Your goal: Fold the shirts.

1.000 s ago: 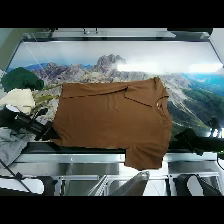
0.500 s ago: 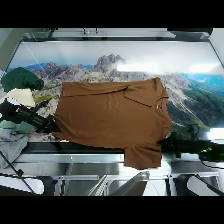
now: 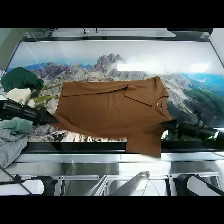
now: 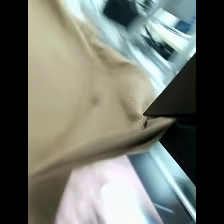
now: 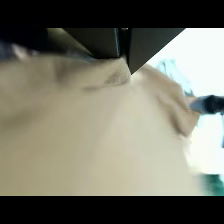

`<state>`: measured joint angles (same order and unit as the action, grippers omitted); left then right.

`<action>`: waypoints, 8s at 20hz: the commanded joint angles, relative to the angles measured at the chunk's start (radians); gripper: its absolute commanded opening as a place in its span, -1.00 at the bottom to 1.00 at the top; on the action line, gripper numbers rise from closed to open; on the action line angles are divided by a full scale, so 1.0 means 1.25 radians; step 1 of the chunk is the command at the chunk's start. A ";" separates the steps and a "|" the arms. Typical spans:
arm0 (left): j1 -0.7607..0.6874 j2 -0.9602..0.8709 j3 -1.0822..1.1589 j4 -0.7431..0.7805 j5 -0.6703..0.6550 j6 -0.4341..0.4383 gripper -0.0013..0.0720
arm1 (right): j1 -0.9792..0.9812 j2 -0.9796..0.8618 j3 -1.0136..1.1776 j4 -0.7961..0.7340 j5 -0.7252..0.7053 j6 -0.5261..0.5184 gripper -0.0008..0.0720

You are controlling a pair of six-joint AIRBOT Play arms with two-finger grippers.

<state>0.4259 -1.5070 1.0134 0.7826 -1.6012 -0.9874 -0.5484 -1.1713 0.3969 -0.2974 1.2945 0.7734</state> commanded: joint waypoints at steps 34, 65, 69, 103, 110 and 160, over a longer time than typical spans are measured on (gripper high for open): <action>-0.063 -0.475 0.585 -0.347 0.117 0.075 -0.93 | 0.159 -0.605 0.774 0.148 -0.090 -0.015 -0.90; -0.054 -0.338 0.699 0.074 -0.107 -0.135 -0.18 | 0.096 -0.376 0.790 -0.220 0.009 0.107 0.04; -0.011 -0.174 0.362 0.199 -0.021 -0.158 -0.18 | 0.086 -0.248 0.605 -0.223 0.057 0.136 0.03; -0.080 -0.248 0.269 0.040 -0.035 -0.065 -0.93 | 0.069 -0.025 0.207 -0.231 -0.110 0.248 -0.90; -0.081 -0.271 0.500 -0.054 0.030 -0.095 -0.92 | 0.206 -0.207 0.526 -0.179 -0.208 0.229 -0.90; -0.222 -0.376 0.789 -0.040 0.008 -0.166 -0.95 | 0.280 -0.743 0.956 -0.137 -0.088 0.291 -0.90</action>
<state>0.1925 -1.9778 2.0163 0.7326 -1.6749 -1.1942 -0.2050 -2.0956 1.5902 -0.5098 1.1873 1.1519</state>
